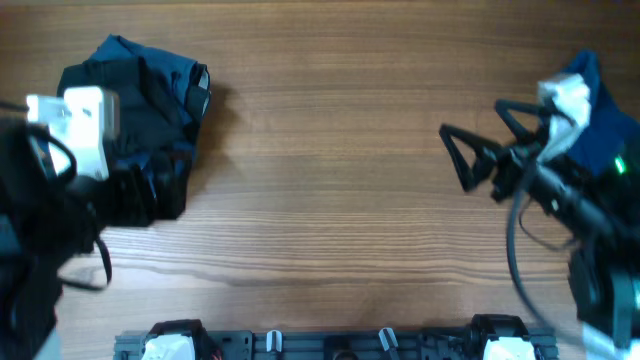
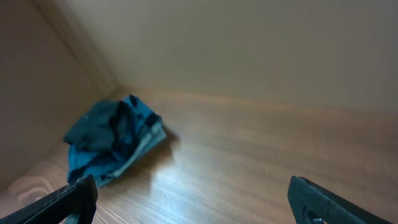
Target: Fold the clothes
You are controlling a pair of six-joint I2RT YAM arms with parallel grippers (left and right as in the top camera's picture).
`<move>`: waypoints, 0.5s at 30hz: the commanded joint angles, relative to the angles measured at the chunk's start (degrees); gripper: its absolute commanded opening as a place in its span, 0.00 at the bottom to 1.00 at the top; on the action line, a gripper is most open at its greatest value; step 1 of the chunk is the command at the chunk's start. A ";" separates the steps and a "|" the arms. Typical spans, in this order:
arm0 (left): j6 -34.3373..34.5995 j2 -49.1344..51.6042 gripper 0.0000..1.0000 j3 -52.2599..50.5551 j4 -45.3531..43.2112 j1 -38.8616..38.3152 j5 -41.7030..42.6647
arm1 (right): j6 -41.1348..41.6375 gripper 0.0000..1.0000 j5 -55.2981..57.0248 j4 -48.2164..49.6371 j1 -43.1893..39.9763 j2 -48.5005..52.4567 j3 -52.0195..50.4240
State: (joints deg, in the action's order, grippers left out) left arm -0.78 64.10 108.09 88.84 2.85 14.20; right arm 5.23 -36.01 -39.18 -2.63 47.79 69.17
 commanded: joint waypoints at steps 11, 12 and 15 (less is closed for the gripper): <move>2.58 -3.72 1.00 -0.09 2.14 -3.50 -7.43 | 4.20 1.00 -1.07 -8.09 0.20 -3.89 0.09; 2.58 -3.72 1.00 -0.09 2.14 -3.50 -7.43 | 4.37 1.00 -1.09 -8.07 0.20 -3.28 0.09; 2.58 -3.72 1.00 -0.09 2.14 -3.50 -7.43 | 4.28 1.00 -1.07 -8.11 0.20 -1.11 0.09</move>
State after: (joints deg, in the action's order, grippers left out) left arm 0.84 60.38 108.12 91.11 -0.27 7.29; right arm 7.88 -36.23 -47.24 -2.61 44.66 69.14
